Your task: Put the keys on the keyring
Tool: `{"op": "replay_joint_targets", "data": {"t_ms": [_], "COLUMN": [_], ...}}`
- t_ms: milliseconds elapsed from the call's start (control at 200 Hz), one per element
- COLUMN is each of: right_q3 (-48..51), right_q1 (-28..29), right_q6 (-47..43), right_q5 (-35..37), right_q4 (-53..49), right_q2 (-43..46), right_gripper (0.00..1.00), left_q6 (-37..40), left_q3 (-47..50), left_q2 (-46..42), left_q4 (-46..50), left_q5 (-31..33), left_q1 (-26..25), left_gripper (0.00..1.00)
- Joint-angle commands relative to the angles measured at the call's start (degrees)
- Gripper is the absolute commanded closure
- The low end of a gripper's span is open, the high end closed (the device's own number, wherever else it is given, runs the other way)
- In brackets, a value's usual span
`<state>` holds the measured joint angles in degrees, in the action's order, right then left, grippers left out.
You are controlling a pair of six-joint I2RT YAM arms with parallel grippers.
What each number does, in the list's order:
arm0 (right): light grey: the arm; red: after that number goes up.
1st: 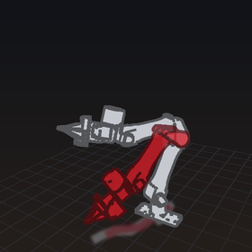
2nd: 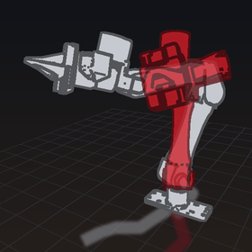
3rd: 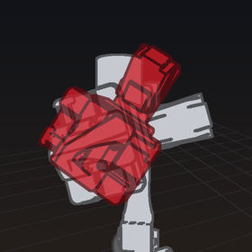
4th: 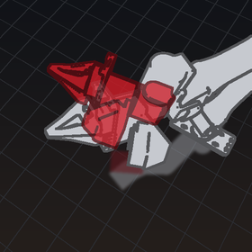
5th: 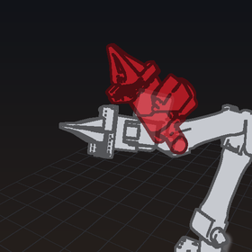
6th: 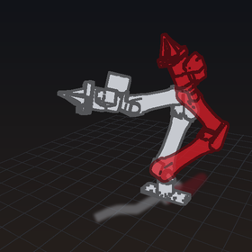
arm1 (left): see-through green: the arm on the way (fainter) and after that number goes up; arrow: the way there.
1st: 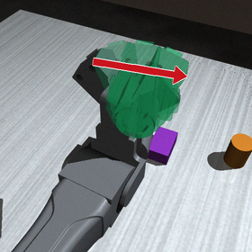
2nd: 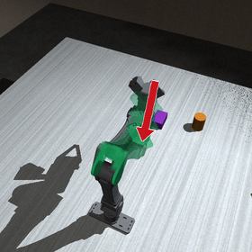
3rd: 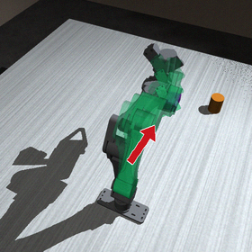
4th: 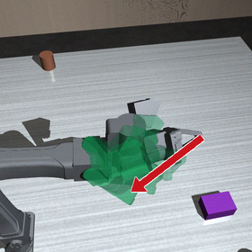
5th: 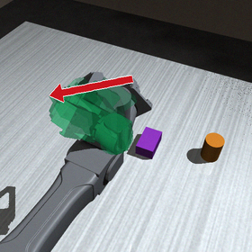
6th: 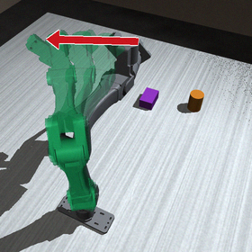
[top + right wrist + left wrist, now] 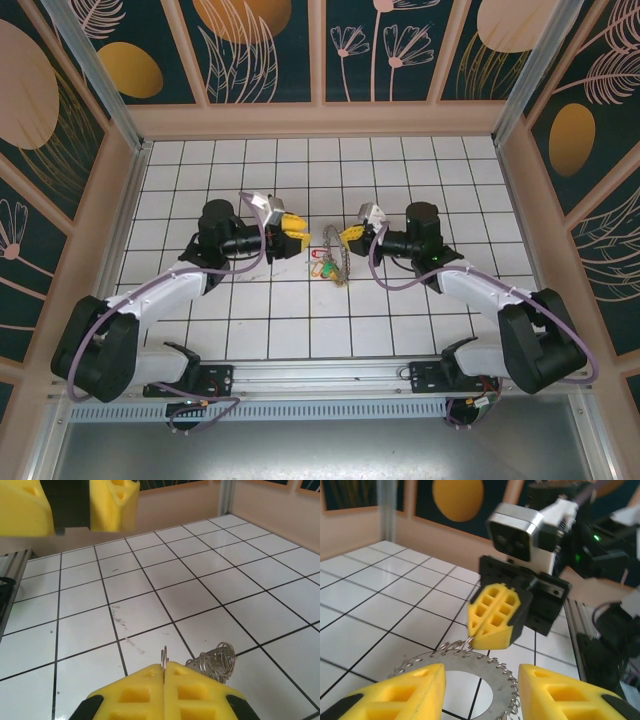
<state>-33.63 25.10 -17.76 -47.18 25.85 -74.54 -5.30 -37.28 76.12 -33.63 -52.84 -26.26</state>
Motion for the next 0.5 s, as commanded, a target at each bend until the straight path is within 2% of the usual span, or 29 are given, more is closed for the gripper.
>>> {"op": "replay_joint_targets", "data": {"t_ms": [0, 140, 360, 495], "right_q3": [-3.02, -2.85, -3.44, -4.12], "right_q1": [-0.41, -0.41, -0.49, -0.49], "right_q6": [-2.20, -1.22, -1.16, -1.42], "right_q5": [-5.32, -6.78, -8.54, -8.97], "right_q4": [2.43, 5.14, 6.20, 5.95], "right_q2": [-0.89, -2.55, -4.66, -5.81], "right_gripper": [1.00, 1.00, 1.00, 1.00], "left_q6": [9.50, 13.48, 14.47, 17.94], "left_q3": [-4.27, -4.47, -4.98, -7.01], "left_q2": [4.05, 6.89, 10.95, 13.14], "left_q4": [1.75, 1.91, -1.07, 2.50], "left_q5": [-7.10, -8.18, -3.43, -3.20], "left_q1": [-0.66, -2.16, -2.92, -3.43], "left_gripper": [0.59, 0.57, 0.56, 0.55]}}
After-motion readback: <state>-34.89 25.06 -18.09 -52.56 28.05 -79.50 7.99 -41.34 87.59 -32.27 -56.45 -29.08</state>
